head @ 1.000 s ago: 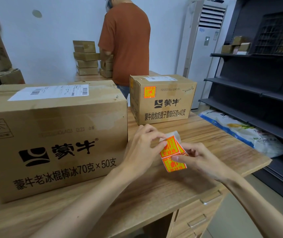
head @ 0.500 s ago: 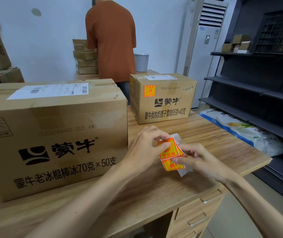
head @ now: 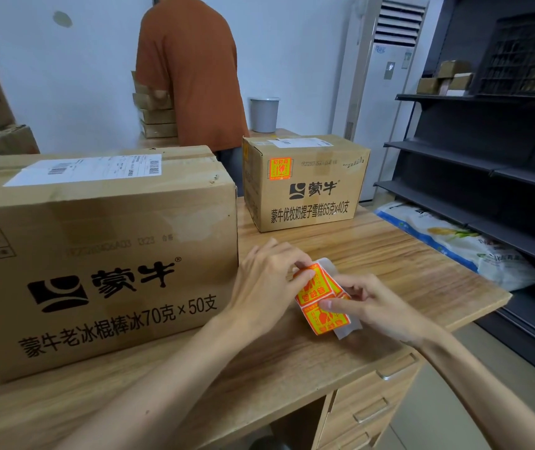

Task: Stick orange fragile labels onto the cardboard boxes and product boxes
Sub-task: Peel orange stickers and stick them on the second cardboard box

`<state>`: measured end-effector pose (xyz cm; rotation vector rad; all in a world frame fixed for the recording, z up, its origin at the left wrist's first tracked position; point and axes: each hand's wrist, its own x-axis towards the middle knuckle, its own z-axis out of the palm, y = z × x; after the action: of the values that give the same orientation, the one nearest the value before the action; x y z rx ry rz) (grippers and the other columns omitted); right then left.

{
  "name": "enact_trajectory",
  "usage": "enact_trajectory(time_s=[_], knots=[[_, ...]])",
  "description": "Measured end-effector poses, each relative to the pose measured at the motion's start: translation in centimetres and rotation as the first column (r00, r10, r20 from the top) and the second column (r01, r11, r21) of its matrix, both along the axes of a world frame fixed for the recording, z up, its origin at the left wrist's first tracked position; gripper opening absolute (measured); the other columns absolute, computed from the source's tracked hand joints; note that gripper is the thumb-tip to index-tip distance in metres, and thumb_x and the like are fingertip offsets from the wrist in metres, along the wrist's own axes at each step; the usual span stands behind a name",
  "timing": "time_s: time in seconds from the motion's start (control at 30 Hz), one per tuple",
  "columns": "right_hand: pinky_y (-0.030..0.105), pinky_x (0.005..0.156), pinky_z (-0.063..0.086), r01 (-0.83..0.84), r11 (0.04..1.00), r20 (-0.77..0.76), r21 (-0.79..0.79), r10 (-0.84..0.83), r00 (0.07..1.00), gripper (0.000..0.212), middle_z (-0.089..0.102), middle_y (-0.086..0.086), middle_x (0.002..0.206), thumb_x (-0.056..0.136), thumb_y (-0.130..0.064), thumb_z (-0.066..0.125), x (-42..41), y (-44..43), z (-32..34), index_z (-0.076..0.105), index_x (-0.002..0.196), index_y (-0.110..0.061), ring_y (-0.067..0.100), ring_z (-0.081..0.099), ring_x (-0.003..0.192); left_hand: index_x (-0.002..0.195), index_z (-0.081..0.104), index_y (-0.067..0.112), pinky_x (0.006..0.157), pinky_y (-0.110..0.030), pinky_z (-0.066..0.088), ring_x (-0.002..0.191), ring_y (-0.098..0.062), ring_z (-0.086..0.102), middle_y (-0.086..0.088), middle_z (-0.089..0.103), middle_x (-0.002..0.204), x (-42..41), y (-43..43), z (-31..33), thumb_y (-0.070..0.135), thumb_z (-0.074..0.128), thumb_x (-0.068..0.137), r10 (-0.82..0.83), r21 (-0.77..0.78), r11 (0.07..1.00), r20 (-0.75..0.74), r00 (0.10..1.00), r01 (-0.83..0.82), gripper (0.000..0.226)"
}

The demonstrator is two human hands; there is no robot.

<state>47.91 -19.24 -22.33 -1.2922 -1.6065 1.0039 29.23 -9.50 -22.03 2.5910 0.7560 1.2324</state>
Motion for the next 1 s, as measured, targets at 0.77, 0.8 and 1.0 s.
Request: enact_trajectory(time_s=[0.77,0.8,1.0], knots=[[0.032,0.095,0.054,-0.036,0.995,-0.043,-0.098,0.032,0.999,0.03,0.073,0.013,0.115,0.095,-0.014,0.065,0.3,-0.6,0.6,0.067,0.124,-0.006,0.03,0.07,0.107,0.088,0.069,0.02,0.073,-0.019,0.04,0.086,-0.004,0.057,0.009,0.066,0.091,-0.3,0.7,1.1,0.018,0.07,0.092,-0.254,-0.338,0.912,-0.024,0.967,0.231,0.004],[0.032,0.095,0.054,-0.03,0.994,-0.045,-0.101,0.026,0.999,0.031,0.073,0.013,0.115,0.095,-0.015,0.065,0.3,-0.6,0.5,0.067,0.124,-0.007,0.031,0.07,0.107,0.088,0.067,0.021,0.073,-0.023,0.043,0.083,-0.004,0.057,0.009,0.066,0.09,-0.4,0.7,1.1,0.019,0.068,0.093,-0.249,-0.343,0.911,-0.012,0.968,0.23,0.005],[0.021,0.083,0.054,0.083,0.987,-0.052,-0.138,-0.091,0.994,0.029,0.076,0.012,0.109,0.094,-0.013,0.062,0.4,-0.6,0.7,0.069,0.122,-0.01,0.021,0.071,0.097,0.09,0.052,0.03,0.078,-0.048,0.051,0.085,-0.018,0.063,0.012,0.07,0.089,-1.0,0.9,1.2,0.036,0.056,0.096,-0.26,-0.355,0.907,-0.048,0.964,0.227,0.009]])
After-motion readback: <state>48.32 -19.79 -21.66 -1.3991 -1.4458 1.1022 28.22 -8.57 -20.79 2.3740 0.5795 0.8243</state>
